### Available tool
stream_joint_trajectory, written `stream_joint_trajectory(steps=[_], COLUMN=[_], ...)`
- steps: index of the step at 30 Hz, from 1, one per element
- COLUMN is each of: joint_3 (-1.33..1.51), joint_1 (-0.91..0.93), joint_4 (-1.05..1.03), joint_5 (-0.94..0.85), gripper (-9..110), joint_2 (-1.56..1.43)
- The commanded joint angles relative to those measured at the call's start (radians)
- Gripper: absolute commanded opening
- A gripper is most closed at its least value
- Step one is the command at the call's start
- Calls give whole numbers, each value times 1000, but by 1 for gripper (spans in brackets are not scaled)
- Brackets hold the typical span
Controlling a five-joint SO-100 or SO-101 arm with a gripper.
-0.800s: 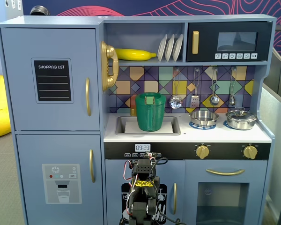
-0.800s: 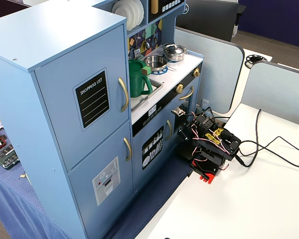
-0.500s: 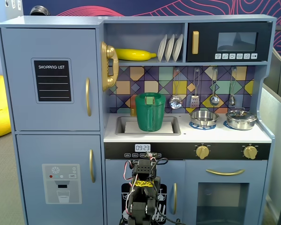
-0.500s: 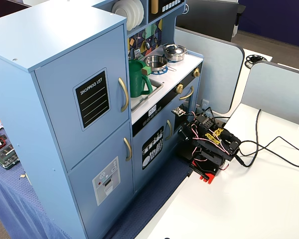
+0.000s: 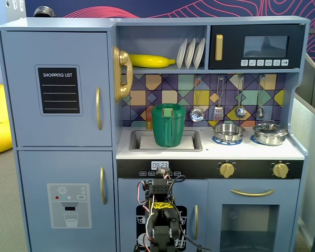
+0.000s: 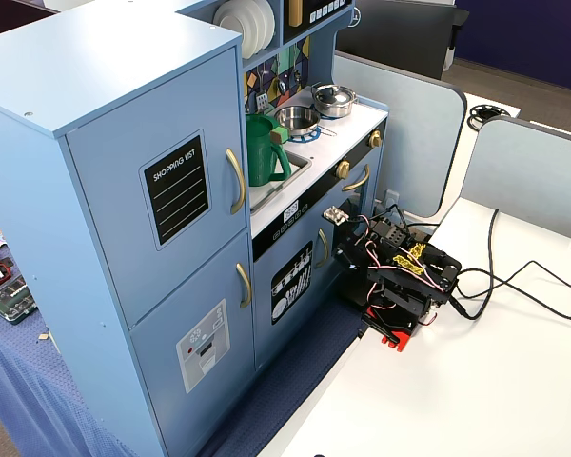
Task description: Open the left cabinet door
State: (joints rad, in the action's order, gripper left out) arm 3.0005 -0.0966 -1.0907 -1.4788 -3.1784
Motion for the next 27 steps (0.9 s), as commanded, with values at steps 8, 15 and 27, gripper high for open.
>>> stream_joint_trajectory(steps=[8, 15, 27], joint_3=[-322, -586, -925], joint_1=[-446, -543, -597], joint_4=[1017, 1111, 1032], joint_5=[-160, -245, -319], gripper=[11, 12, 13], joint_2=[316, 500, 724])
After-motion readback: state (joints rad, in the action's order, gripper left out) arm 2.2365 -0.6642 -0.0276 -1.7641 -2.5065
